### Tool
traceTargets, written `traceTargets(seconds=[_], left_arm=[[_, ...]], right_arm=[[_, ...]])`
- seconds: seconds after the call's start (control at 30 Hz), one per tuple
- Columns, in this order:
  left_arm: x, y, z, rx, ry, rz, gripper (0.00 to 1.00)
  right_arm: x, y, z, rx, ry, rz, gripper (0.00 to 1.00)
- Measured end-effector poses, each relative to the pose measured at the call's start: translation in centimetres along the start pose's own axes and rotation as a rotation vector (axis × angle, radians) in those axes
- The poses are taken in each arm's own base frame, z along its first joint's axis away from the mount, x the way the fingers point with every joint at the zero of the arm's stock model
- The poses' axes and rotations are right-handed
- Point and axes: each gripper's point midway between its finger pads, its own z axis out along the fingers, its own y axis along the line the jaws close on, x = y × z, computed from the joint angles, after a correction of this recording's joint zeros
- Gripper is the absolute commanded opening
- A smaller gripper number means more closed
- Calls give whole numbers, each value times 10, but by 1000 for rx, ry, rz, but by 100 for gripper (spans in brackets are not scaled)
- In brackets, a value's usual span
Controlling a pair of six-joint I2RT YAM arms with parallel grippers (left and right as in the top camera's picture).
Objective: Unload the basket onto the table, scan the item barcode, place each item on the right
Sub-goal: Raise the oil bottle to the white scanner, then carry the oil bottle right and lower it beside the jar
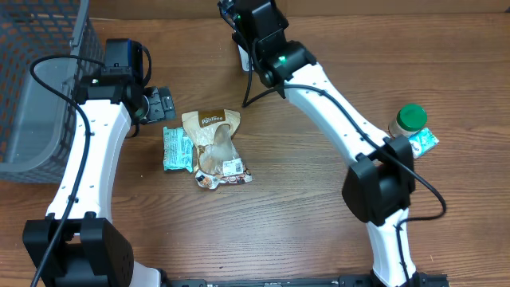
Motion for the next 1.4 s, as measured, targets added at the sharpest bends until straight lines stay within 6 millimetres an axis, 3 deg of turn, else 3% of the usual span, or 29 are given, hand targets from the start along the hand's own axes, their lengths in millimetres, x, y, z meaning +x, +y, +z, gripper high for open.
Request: traceTargets(seconds=[0.17, 0.3, 0.73, 1.07, 1.4], left_arm=[[0, 0, 0, 0, 0, 0, 99], [0, 0, 0, 0, 0, 0, 99], [0, 0, 0, 0, 0, 0, 100], [0, 0, 0, 0, 0, 0, 99], [0, 0, 0, 0, -1, 0, 100]], right_arm=[[13, 8, 26, 61, 9, -39, 4], [16, 12, 35, 83, 3, -79, 4], [14, 3, 36, 144, 1, -97, 4], [52, 25, 63, 184, 91, -136, 4], [52, 24, 60, 212, 106, -119, 4]])
